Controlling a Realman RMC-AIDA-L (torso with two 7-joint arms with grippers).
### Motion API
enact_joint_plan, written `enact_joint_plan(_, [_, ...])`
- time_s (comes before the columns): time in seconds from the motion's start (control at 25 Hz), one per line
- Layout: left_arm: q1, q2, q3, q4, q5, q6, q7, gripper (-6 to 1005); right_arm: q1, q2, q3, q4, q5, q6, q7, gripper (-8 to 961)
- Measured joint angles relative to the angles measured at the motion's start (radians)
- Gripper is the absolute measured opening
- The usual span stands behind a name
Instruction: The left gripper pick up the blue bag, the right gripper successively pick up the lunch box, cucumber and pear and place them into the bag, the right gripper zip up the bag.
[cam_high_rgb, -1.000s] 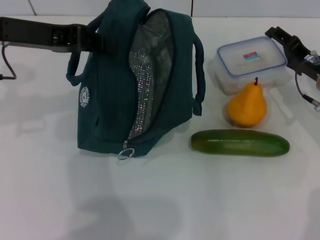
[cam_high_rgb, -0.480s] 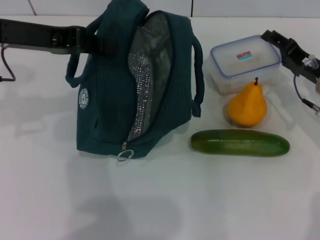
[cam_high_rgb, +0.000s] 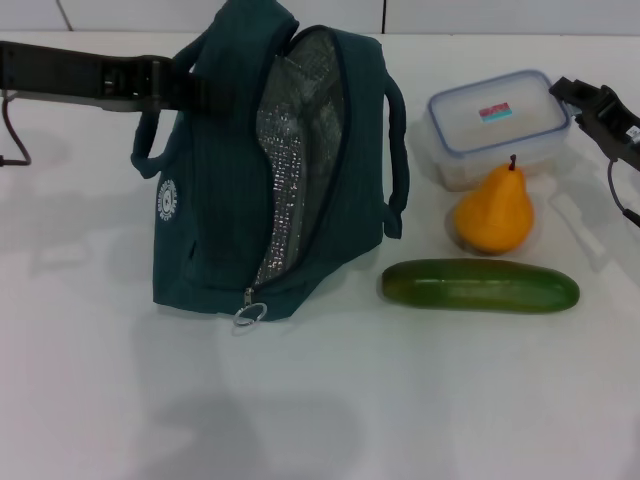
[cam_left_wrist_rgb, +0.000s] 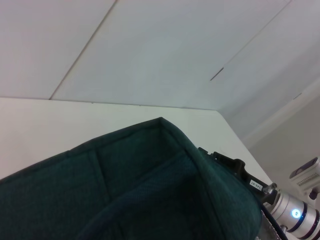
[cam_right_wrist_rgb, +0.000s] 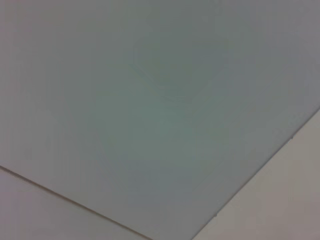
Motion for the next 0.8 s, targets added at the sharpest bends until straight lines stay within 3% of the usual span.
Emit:
enact_joint_plan(0.08, [-0.001,0.000,0.001,0.000,0.000,0.000,0.000,44,0.001,0.000,0.000,0.000,0.000,0.000,0.000,313])
enact_joint_plan(0.32, [-0.001,0.000,0.001,0.000,0.000,0.000,0.000,44,0.007,0.000,-0.005,-0.001,0.001,0.004,-0.001,204])
enact_joint_plan(0.8, [0.000,0.001,-0.001,0.000,0.000,0.000,0.003,44,0.000,0.000,-0.008,-0.003,-0.001,-0.013,-0.034,129])
